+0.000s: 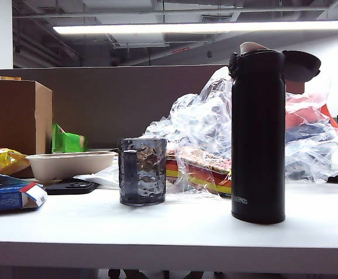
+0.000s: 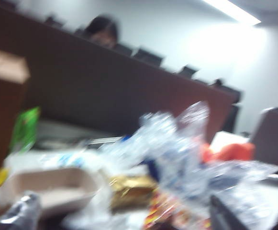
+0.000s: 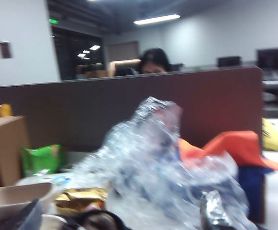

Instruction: Pick up the black thermos, pour some water into the cup, then place the black thermos back on the table.

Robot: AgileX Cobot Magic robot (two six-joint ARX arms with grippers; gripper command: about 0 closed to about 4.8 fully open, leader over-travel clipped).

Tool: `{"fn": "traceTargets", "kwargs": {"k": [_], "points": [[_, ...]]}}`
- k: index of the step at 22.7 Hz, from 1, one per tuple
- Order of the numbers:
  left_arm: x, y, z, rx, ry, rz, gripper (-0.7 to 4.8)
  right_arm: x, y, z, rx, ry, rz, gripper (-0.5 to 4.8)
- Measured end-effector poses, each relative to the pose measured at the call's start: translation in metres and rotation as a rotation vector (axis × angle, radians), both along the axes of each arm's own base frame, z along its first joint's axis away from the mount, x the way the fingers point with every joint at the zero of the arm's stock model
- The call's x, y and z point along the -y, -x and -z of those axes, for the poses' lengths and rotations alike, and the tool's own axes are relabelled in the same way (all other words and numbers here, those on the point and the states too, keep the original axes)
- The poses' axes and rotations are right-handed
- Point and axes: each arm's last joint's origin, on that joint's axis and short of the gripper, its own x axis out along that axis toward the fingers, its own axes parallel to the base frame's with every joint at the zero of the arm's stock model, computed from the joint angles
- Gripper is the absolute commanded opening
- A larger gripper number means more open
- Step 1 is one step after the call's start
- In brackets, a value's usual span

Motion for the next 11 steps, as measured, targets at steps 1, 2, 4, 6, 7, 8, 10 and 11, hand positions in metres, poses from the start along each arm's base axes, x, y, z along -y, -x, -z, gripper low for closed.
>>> {"fn": "traceTargets", "kwargs": {"k": [1, 2, 4, 6, 7, 8, 10, 11], "points": [[0.002, 0.001, -0.012, 0.019, -0.011, 0.062, 4.79, -0.001, 0.003, -0.007, 0.012, 0.005, -0.041, 4.79], [0.003, 0.001, -0.016, 0.012, -0.019, 0.095, 4.79, -0.003, 0.003, -0.009, 0.012, -0.006, -0.077, 4.79], [0.006, -0.006, -0.022, -0.032, -0.024, 0.141, 4.79, -0.007, 0.003, -0.006, -0.050, -0.059, -0.187, 4.79], [0.008, -0.016, -0.022, -0.080, -0.024, 0.161, 4.79, -0.011, 0.002, 0.000, -0.125, -0.091, -0.261, 4.79], [0.010, -0.021, -0.026, -0.105, -0.026, 0.186, 4.79, -0.013, 0.002, 0.000, -0.121, -0.081, -0.261, 4.79], [0.011, -0.023, -0.028, -0.108, -0.030, 0.195, 4.79, -0.013, 0.004, -0.005, -0.104, -0.062, -0.243, 4.79], [0.016, -0.029, -0.038, -0.093, -0.085, 0.224, 4.79, -0.012, 0.012, -0.027, -0.058, 0.003, -0.190, 4.79], [0.019, -0.035, -0.039, -0.095, -0.130, 0.238, 4.79, -0.012, 0.012, -0.036, -0.081, 0.057, -0.174, 4.79]]}}
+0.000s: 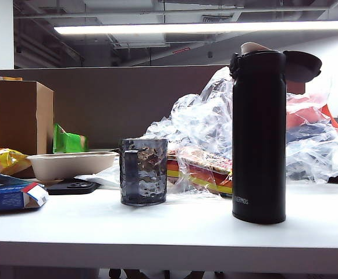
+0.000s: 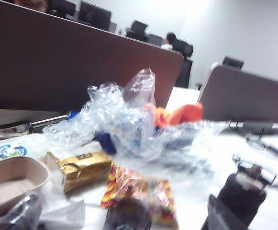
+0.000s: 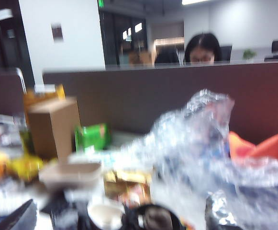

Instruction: Pick up the black thermos, pour some water into the cup, then place the black thermos back on the table.

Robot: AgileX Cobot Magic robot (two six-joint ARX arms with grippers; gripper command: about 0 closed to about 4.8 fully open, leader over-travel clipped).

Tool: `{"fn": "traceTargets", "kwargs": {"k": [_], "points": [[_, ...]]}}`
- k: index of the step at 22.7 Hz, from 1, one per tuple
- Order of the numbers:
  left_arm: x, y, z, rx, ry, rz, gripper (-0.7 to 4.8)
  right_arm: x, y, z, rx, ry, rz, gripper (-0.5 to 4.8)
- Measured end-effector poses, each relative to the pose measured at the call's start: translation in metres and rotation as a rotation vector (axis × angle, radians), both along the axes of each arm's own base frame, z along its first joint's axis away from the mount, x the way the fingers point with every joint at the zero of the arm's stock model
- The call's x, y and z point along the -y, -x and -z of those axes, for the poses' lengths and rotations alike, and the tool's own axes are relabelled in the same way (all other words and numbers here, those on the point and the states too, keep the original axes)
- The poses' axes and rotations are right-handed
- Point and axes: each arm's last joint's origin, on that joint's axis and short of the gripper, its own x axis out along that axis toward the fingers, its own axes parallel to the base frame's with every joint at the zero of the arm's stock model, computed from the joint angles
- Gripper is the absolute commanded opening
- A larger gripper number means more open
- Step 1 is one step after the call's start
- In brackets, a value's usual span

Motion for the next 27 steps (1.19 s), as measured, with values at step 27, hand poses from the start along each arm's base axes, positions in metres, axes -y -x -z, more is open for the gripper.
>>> {"fn": "traceTargets", "kwargs": {"k": [27], "points": [[0.059, -0.036, 0.032, -0.123, -0.278, 0.202, 4.79, -0.019, -0.054, 0.131, -0.288, 0.108, -0.137, 4.79]]}}
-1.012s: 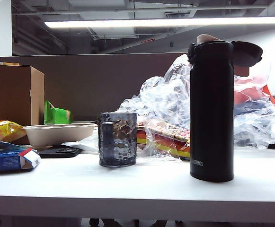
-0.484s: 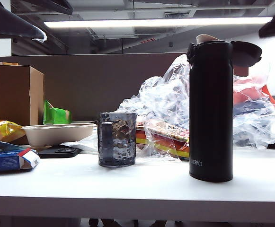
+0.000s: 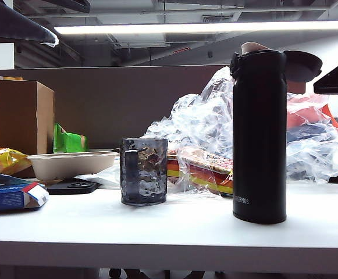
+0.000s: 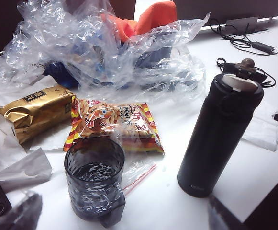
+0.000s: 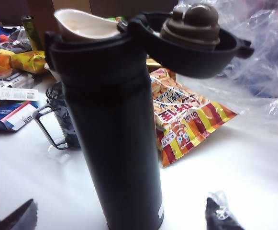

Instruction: Pick up the black thermos, pour some water into the cup, then place the black thermos back on the table.

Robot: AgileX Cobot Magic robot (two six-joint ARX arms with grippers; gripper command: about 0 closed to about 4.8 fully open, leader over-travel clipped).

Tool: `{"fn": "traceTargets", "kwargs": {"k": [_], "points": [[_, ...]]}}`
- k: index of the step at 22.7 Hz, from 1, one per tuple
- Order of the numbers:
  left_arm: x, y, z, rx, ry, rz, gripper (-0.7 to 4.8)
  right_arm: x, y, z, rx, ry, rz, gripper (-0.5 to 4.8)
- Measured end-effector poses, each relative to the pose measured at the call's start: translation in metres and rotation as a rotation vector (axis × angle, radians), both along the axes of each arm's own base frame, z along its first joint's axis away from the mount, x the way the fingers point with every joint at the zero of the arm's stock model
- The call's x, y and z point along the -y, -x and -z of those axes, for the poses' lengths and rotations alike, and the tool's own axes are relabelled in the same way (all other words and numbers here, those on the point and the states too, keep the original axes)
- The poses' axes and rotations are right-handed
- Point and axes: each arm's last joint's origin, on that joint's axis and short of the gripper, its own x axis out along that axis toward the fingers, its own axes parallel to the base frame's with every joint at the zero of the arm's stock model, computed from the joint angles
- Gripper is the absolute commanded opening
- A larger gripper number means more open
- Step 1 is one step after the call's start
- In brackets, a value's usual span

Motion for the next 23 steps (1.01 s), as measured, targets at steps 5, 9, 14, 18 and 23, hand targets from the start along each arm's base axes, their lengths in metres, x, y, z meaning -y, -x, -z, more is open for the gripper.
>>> {"fn": "traceTargets", "kwargs": {"k": [5, 9, 14, 18, 23], "points": [[0.000, 0.000, 0.000, -0.003, -0.002, 0.000, 4.79, -0.011, -0.005, -0.002, 0.026, -0.003, -0.035, 4.79], [0.000, 0.000, 0.000, -0.003, -0.002, 0.000, 4.79, -0.023, -0.009, 0.004, -0.004, 0.020, -0.041, 4.79], [0.000, 0.000, 0.001, -0.004, -0.002, 0.000, 4.79, -0.039, -0.014, 0.010, -0.003, 0.058, -0.045, 4.79], [0.000, 0.000, 0.001, -0.005, -0.003, 0.000, 4.79, -0.046, -0.023, 0.017, 0.005, 0.085, 0.006, 4.79], [0.000, 0.000, 0.001, -0.006, -0.003, 0.000, 4.79, -0.053, -0.035, 0.019, 0.033, 0.068, 0.014, 4.79]]}}
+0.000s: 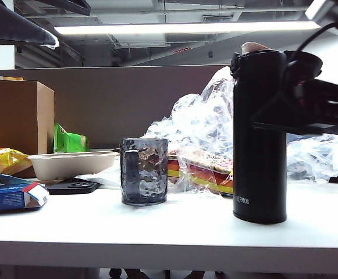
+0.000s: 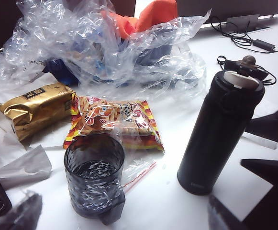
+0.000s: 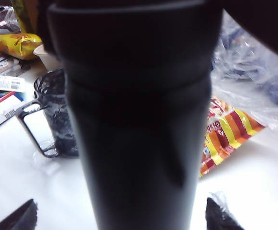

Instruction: Pick up the black thermos, pour some water into the cup, then place the black thermos back on the table.

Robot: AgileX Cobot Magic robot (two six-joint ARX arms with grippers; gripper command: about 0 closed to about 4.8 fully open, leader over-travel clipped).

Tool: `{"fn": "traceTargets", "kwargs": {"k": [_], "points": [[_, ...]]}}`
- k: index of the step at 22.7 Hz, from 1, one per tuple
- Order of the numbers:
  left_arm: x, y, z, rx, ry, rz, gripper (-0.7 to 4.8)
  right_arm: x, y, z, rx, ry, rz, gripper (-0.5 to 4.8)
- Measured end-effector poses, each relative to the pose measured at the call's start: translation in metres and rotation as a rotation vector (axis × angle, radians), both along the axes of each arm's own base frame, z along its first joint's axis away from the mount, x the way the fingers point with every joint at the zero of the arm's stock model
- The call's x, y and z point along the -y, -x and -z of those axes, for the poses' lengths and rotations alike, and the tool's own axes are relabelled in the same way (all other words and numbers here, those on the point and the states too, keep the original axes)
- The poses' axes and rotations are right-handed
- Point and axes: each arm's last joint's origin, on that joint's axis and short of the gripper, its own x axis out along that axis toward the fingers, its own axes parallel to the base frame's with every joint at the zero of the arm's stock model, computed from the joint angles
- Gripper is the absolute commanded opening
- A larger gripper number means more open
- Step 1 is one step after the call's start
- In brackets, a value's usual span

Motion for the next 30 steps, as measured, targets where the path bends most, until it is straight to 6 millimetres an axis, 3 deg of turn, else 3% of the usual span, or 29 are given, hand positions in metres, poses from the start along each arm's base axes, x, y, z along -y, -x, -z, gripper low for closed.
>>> {"fn": "traceTargets", "kwargs": {"k": [11, 18, 19, 21, 22, 27, 28, 30], "points": [[0.000, 0.000, 0.001, -0.010, -0.005, 0.000, 4.79, -0.021, -0.033, -0.003, -0.020, 0.016, 0.003, 4.79], [0.000, 0.000, 0.002, -0.017, -0.009, 0.000, 4.79, -0.022, -0.038, 0.004, -0.045, 0.046, 0.075, 4.79], [0.000, 0.000, 0.002, -0.022, -0.012, 0.001, 4.79, -0.021, -0.039, 0.004, -0.042, 0.050, 0.104, 4.66], [0.000, 0.001, 0.003, -0.027, -0.016, 0.001, 4.79, -0.021, -0.039, 0.004, -0.042, 0.050, 0.116, 2.05], [0.000, 0.001, 0.003, -0.029, -0.016, 0.001, 4.79, -0.021, -0.039, 0.004, -0.039, 0.051, 0.115, 1.70], [0.000, 0.001, 0.003, -0.029, -0.017, 0.000, 4.79, -0.022, -0.039, 0.001, -0.016, 0.032, 0.072, 1.66], [0.000, 0.001, 0.003, -0.028, -0.016, 0.000, 4.79, -0.026, -0.045, -0.008, 0.014, 0.023, 0.060, 1.66], [0.000, 0.000, 0.002, -0.015, -0.009, 0.000, 4.79, -0.040, -0.062, -0.046, 0.115, 0.011, 0.011, 1.67]]}}
